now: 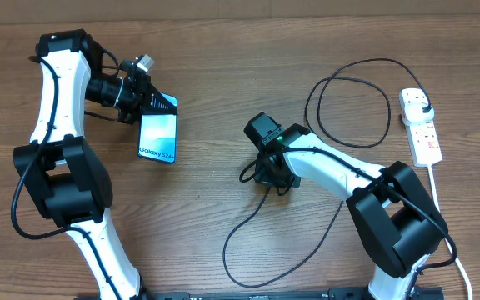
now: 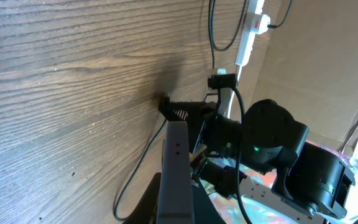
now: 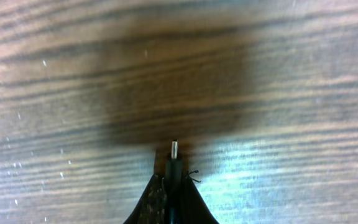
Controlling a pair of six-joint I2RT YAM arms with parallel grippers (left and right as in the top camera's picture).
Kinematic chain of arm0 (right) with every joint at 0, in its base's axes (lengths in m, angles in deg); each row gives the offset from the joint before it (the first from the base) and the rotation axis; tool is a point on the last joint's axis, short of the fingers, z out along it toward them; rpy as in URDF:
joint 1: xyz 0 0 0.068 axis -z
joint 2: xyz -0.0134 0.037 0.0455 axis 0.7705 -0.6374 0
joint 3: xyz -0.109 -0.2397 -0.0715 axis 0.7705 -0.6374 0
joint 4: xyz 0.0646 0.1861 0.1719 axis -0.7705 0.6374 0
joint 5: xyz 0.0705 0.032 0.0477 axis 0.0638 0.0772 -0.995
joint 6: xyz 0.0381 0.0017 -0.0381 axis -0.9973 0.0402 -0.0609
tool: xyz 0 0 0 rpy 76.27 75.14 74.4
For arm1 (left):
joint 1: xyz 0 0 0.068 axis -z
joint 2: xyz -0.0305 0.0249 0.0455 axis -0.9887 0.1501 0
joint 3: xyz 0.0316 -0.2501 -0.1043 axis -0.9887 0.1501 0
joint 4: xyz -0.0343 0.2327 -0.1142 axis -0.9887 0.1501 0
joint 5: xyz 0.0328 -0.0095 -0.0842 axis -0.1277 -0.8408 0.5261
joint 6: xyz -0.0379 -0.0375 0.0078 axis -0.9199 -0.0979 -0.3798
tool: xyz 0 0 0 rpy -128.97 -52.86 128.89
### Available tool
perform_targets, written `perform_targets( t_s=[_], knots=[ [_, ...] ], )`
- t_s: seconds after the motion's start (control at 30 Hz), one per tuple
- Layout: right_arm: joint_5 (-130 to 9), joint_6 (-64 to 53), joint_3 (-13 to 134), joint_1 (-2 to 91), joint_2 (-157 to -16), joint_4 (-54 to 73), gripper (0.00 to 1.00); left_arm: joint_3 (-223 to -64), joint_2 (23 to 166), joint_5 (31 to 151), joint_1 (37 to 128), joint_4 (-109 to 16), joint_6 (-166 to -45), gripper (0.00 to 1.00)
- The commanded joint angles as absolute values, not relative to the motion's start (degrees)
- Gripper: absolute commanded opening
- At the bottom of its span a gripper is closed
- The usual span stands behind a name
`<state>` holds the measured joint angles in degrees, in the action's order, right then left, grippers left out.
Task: Plug charger to phone and switch on socket
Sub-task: 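Lift the plug toward the phone's bottom while the left gripper raises the phone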
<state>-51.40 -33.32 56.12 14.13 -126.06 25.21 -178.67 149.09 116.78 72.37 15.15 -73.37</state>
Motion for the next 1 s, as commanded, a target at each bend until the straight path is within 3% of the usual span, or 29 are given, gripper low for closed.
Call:
perform_targets(
  t_s=[0.0, 0.23, 0.37, 0.57, 0.97],
  knots=[
    [-58.88, -31.62, 59.09, 14.94, -126.95, 24.54, 0.04, -179.67, 149.06, 122.17, 72.44, 14.67, -72.1, 0.04],
    [-87.64, -19.09, 61.19, 17.76, -126.95, 15.55, 0.04, -179.67, 149.06, 131.49, 72.44, 12.28, -72.08, 0.05],
    [-102.22, -18.11, 61.21, 19.22, -126.95, 6.46, 0.04, -179.67, 149.06, 140.88, 72.44, 9.18, -72.1, 0.04],
    [-113.98, -18.41, 61.21, 20.54, -126.95, -2.96, 0.04, -179.67, 149.06, 154.06, 72.37, 2.84, -72.1, 0.04],
    [-124.77, -30.06, 61.21, 23.09, -126.95, -21.84, 0.04, -179.67, 149.06, 153.93, 72.39, -17.92, -93.43, 0.04]
  ],
)
